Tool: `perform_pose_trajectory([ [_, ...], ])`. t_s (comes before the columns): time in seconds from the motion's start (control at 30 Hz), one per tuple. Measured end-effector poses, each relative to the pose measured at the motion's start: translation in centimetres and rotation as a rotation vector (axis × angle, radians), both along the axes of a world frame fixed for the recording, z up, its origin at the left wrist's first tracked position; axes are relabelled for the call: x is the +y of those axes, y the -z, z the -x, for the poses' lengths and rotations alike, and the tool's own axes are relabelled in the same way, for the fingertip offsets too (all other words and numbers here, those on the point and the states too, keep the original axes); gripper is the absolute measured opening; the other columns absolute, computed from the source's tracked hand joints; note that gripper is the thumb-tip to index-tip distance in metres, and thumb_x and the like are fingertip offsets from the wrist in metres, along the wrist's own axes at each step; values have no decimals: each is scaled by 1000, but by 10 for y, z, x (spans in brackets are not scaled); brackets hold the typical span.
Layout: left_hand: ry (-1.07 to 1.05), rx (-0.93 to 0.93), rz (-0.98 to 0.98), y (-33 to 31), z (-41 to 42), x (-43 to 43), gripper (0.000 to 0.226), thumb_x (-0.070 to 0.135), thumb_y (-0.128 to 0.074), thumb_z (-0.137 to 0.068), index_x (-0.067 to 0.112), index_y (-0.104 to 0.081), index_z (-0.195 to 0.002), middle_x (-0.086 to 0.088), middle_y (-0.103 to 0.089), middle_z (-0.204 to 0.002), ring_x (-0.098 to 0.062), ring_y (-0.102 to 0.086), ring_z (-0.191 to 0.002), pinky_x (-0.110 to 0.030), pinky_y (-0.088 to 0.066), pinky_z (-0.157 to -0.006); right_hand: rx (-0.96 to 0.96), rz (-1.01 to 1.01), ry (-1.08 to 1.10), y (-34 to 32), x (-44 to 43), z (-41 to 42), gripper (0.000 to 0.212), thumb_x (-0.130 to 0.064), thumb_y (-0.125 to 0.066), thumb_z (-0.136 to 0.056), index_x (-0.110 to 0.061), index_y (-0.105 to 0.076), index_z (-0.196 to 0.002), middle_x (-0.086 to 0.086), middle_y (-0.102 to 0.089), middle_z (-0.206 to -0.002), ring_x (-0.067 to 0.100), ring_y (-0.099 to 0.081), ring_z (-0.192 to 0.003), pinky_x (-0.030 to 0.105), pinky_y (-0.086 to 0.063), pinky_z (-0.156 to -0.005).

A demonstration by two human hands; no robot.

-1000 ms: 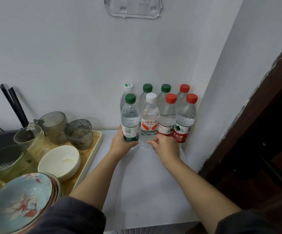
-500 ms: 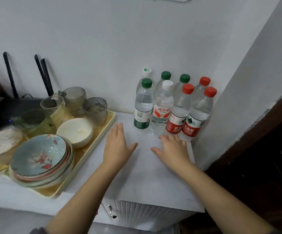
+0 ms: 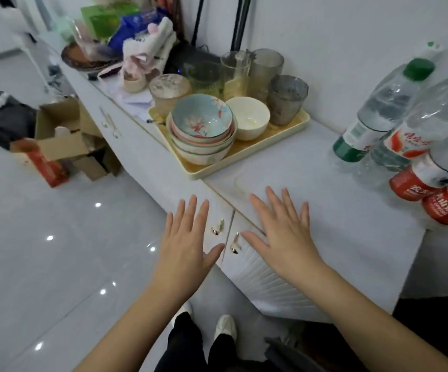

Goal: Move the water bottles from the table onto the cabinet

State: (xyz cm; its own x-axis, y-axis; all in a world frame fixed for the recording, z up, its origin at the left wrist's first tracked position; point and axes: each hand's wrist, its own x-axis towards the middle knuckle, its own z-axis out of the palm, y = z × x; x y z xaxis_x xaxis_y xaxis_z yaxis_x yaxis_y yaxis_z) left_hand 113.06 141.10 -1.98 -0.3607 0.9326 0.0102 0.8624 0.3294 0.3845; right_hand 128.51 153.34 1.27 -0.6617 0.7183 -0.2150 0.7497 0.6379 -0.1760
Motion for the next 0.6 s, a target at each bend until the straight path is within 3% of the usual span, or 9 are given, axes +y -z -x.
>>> perform_pose_trajectory([
  [0.3,-384,-63,134,27,30,-137,79,59,-31,-87,11,-29,-150,-14,-23,-157,-34,-19,-146,-44,-8,-116,-151,26,-454,21,-77,98,71,-61,-27,-97,-32,0,-155,3,12,-164,30,19,-149,57,13,-115],
  [0.43,-586,-119,165,39,41,-204,81,59,-29,-85,11,-26,-151,-12,-19,-159,-34,-14,-147,-42,-4,-116,-226,103,-607,41,-133,149,71,-60,-31,-97,-30,-4,-156,5,7,-165,31,15,-150,61,8,-115],
  [0.53,-748,-186,202,44,47,-252,76,51,-43,-95,16,-11,-154,-8,-2,-162,-28,1,-149,-38,5,-118,-278,140,-724,54,-182,181,73,-61,-34,-96,-30,-6,-156,5,3,-165,31,11,-150,64,6,-115],
  [0.6,-864,-225,201,49,50,-281,77,49,-47,-95,17,-8,-154,-7,-1,-162,-26,3,-149,-39,5,-118,-309,142,-801,61,-212,199,72,-61,-35,-96,-31,-7,-155,5,2,-165,31,10,-150,64,3,-116],
])
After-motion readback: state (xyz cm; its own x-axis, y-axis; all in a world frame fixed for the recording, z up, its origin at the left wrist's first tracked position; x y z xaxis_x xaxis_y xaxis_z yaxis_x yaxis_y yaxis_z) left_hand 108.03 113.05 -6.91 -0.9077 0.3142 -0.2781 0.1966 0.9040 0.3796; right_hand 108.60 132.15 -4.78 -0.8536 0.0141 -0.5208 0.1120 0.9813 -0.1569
